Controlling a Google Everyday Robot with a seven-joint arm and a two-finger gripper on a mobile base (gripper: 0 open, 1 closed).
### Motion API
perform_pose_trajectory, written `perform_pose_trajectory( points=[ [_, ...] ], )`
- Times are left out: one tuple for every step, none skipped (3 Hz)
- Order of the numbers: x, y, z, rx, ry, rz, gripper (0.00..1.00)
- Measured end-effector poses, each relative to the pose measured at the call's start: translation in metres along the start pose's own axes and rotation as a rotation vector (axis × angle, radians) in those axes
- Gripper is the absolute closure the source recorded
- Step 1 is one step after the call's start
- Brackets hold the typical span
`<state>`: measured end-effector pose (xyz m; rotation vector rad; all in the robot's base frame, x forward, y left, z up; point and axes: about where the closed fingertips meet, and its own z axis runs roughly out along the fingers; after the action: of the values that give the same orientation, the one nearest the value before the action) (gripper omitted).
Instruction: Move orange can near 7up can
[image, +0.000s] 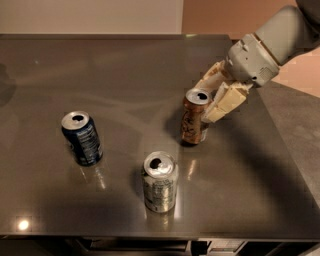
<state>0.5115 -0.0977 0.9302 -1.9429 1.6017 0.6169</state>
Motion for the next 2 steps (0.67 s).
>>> perform_pose_trajectory(
  points=[
    [0.005, 0.033, -0.005, -0.049, -0.008, -0.104, 1.0],
    [0.007, 0.06, 0.0, -0.091, -0.011, -0.189, 1.0]
  ],
)
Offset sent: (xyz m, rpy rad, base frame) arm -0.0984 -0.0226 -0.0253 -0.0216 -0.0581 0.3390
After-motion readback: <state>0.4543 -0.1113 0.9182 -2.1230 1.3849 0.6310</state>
